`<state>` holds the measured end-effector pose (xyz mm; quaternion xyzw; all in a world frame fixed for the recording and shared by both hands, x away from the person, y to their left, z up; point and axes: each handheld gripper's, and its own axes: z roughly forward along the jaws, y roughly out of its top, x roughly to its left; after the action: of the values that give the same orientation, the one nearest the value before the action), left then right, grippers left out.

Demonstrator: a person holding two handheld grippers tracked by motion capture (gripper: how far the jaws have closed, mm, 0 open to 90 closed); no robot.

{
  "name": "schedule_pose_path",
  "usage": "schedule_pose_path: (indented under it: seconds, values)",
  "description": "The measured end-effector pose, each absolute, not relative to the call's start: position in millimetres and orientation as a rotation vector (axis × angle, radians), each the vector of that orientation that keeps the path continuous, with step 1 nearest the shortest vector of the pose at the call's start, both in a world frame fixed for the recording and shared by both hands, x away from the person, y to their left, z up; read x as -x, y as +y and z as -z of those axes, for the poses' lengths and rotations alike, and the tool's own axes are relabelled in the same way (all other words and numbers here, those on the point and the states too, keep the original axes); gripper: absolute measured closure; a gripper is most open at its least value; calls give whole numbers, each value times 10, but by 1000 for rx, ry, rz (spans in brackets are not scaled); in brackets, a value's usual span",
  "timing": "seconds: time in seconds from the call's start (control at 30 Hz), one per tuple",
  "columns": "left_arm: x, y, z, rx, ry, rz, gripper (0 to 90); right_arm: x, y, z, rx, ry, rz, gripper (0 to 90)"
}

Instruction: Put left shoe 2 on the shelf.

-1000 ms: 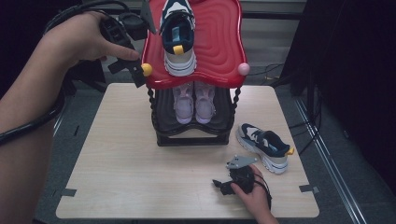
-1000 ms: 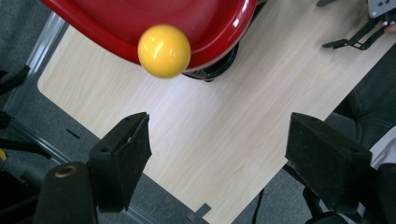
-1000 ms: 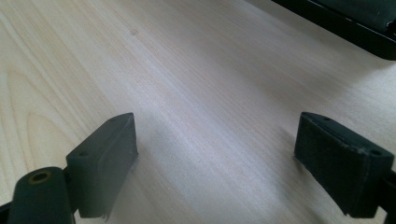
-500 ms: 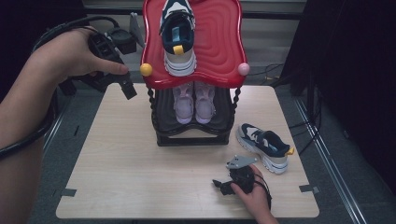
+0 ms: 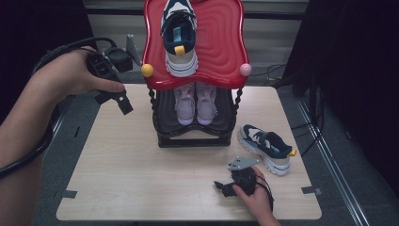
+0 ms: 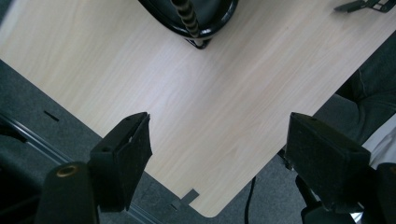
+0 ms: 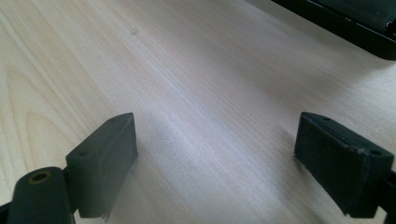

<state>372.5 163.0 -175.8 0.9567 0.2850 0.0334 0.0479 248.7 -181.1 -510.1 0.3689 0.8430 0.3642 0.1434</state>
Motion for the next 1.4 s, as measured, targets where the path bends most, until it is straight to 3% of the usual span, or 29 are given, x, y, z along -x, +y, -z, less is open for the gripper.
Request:
schedule_pose_path:
  seconds: [0.77,1.4]
  values:
    - [-3598,1657,2530,-2982,856,-37,224,-2488,-1809,5100,-1067,2428,-1053,126]
    - [-3576,1667,3136,-2972,812,91,227,-2488,-1808,5102,-1067,2427,-1055,126]
